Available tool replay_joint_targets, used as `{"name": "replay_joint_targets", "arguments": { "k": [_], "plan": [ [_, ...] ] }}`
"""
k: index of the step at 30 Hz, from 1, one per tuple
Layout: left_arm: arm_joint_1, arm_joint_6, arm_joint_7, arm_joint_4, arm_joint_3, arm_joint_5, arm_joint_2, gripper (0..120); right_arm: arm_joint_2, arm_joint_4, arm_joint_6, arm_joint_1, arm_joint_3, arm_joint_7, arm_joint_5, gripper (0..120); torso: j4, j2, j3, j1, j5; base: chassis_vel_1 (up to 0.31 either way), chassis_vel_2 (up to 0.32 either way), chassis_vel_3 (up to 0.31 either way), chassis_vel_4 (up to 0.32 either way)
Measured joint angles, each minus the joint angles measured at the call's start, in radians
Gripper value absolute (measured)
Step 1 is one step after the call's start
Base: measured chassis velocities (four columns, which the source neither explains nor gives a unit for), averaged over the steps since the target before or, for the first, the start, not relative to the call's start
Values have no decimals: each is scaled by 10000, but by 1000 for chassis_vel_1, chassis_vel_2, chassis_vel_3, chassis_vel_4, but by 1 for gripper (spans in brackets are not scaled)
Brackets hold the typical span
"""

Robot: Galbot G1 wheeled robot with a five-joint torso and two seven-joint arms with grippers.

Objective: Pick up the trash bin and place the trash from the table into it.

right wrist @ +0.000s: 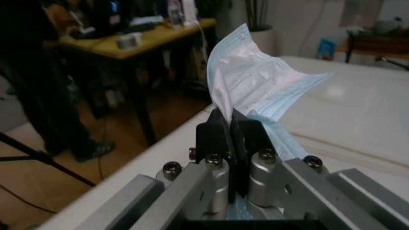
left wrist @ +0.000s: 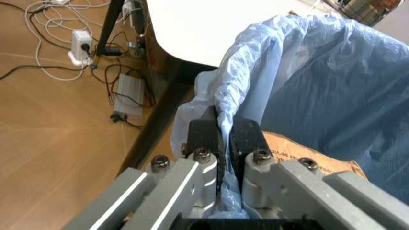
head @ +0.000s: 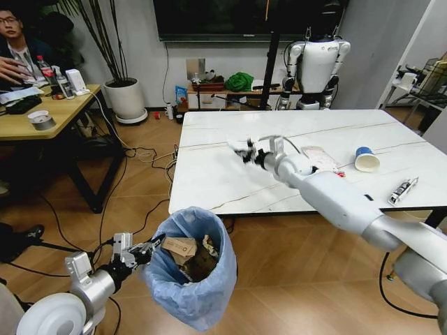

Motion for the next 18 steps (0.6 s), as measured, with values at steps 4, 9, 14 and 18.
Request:
{"name": "replay_joint_targets", "arguments": {
  "k": [4, 9, 14, 18],
  "plan": [
    [-38, -3, -8, -12, 91, 8, -36, 0, -472, 1775, 172, 1, 46, -71, 627, 0, -2, 0, -2, -1, -6, 0, 0, 0, 0],
    [-161, -4, -8, -125, 136, -43, -41, 0, -1027, 4302, 661, 17, -541, -363, 1337, 0, 0, 1, -3, -1, -3, 0, 0, 0, 0],
    [-143, -6, -8, -157, 90, -63, -47, 0, -1349, 5658, 1013, 9, -1388, -624, 1388, 0, -1, 1, -3, -1, -3, 0, 0, 0, 0],
    [-92, -6, -7, -244, 31, -63, -79, 0, -1499, 6070, 1211, 5, -2060, -870, 1201, 0, 1, 1, -3, -2, -1, 0, 0, 0, 0]
  ]
}}
